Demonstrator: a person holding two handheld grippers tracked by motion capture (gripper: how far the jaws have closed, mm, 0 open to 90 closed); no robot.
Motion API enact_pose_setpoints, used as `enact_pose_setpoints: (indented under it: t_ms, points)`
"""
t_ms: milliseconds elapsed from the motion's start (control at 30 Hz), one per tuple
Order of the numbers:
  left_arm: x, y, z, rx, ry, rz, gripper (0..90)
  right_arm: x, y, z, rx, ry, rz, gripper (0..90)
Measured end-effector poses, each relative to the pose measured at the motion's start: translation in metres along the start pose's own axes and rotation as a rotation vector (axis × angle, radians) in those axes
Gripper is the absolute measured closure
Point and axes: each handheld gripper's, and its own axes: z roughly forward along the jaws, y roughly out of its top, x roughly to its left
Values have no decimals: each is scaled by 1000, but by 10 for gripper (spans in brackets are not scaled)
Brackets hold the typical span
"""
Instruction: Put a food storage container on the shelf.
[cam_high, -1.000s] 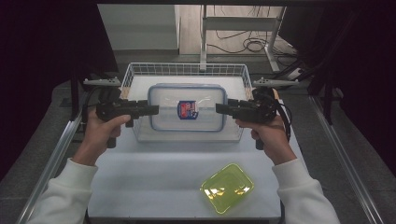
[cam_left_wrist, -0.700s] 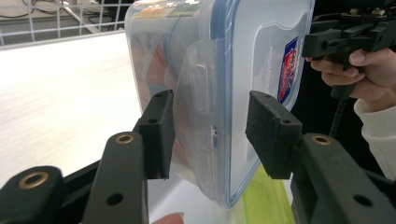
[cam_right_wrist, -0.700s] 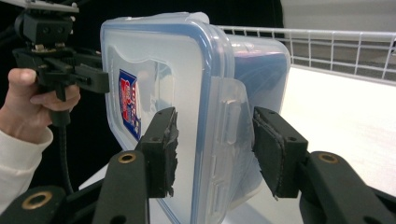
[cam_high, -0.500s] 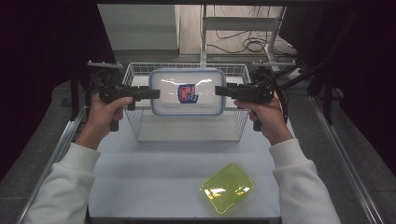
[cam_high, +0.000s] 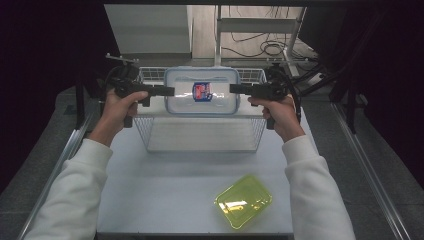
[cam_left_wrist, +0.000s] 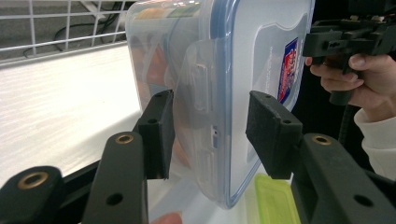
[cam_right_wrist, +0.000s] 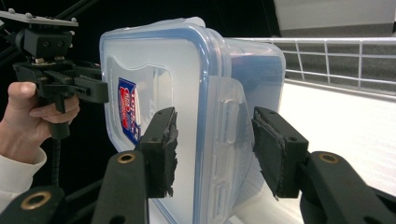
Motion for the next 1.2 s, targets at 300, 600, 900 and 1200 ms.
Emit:
enact_pose_setpoints:
  t_ms: [300, 600, 900, 1200]
  points:
    - [4, 7, 5, -1, 16, -32, 506, -9, 4, 6, -2, -2, 48, 501]
    - [16, 11, 10, -19, 5, -96, 488, -13, 10, 15, 7, -41, 94, 472]
    - [19, 13, 19, -28, 118, -96, 421, -9, 15, 24, 37, -180, 87, 466]
    - [9, 11, 14, -52, 148, -55, 240, -7, 11, 11, -26, -170, 106, 417]
